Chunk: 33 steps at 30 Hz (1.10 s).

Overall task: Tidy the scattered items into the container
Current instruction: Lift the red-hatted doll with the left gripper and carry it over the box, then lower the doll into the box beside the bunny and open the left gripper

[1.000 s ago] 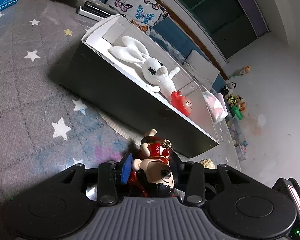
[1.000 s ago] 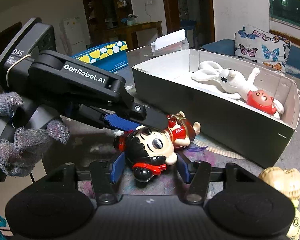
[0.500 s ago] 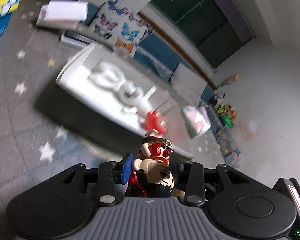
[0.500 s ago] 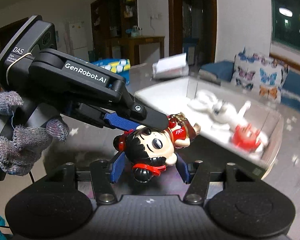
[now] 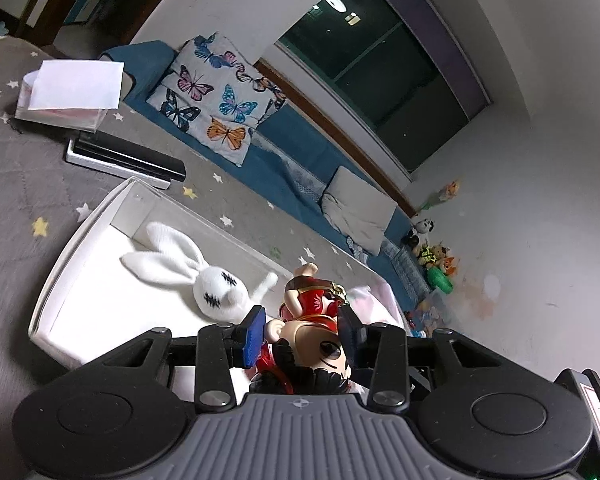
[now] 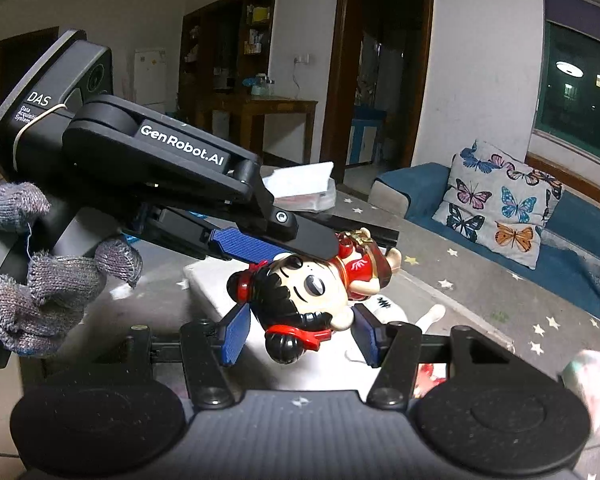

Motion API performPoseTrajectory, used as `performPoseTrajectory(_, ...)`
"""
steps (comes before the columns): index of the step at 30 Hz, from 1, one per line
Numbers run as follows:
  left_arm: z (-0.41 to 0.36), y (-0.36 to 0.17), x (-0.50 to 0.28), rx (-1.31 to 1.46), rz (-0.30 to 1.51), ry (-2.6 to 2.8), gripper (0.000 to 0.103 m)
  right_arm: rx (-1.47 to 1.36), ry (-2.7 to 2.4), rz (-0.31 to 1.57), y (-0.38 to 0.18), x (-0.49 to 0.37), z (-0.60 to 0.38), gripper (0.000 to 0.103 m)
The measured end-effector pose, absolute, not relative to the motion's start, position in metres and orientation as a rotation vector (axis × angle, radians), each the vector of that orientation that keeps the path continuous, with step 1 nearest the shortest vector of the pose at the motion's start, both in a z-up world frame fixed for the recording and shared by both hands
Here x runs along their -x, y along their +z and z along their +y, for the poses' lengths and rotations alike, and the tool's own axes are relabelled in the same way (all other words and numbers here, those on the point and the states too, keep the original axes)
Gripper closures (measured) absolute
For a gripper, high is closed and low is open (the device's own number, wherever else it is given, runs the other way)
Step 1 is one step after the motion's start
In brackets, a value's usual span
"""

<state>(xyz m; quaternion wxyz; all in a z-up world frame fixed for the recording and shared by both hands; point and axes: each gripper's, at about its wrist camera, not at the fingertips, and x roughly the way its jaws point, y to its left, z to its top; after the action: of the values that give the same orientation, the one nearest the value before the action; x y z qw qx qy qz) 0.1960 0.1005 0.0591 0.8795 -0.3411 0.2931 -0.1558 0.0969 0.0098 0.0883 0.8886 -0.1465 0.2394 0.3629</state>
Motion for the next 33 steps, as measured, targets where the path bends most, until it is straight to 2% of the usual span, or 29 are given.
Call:
performPoseTrajectory(13, 0.108, 0.005, -0.252, 0.779, 0.710, -0.289, 0.060, 0.368, 0.766, 0.645, 0.047, -0.161, 0.027, 0.047)
performPoseTrajectory(33, 0.102, -0.010, -0.250, 0.746, 0.743, -0.282, 0.062, 0.440, 0.760, 0.744, 0.029, -0.178, 0.034, 0.047)
